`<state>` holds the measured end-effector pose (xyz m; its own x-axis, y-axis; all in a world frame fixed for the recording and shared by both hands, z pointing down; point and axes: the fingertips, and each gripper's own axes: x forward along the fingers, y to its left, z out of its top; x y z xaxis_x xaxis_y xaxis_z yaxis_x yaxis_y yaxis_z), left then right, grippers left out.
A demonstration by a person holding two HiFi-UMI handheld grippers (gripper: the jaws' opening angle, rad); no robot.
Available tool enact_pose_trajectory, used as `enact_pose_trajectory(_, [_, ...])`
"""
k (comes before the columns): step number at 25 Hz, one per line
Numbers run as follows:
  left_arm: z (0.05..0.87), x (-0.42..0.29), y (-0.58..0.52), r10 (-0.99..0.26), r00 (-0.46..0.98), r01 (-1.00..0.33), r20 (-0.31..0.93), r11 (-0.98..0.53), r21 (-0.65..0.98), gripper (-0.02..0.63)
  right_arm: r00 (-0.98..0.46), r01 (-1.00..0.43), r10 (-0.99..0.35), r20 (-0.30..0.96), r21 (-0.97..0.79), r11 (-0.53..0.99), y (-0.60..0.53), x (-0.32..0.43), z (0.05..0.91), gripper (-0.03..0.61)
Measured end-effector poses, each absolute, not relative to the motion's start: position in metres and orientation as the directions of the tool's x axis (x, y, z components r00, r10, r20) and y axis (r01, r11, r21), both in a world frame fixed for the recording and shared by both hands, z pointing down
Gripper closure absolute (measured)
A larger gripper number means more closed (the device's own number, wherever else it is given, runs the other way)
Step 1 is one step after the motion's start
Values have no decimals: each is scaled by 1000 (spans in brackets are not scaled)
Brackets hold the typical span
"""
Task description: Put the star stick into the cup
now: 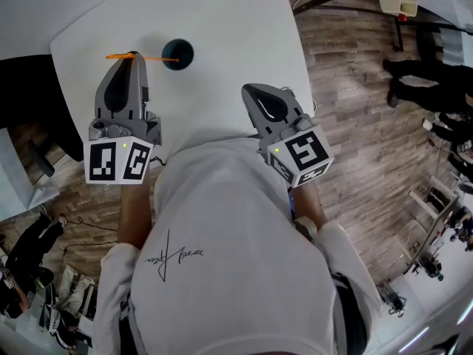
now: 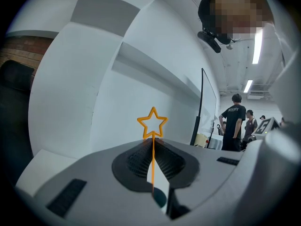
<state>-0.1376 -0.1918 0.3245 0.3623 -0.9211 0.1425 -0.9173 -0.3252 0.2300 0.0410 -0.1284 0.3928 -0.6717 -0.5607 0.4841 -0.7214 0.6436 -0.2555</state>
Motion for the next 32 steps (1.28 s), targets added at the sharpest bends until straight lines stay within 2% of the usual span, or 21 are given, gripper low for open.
enact_pose_trajectory(32, [360, -135, -208, -903, 372, -915, 216, -318, 250, 594, -682, -724, -546, 487, -342, 599, -139, 45, 408, 569])
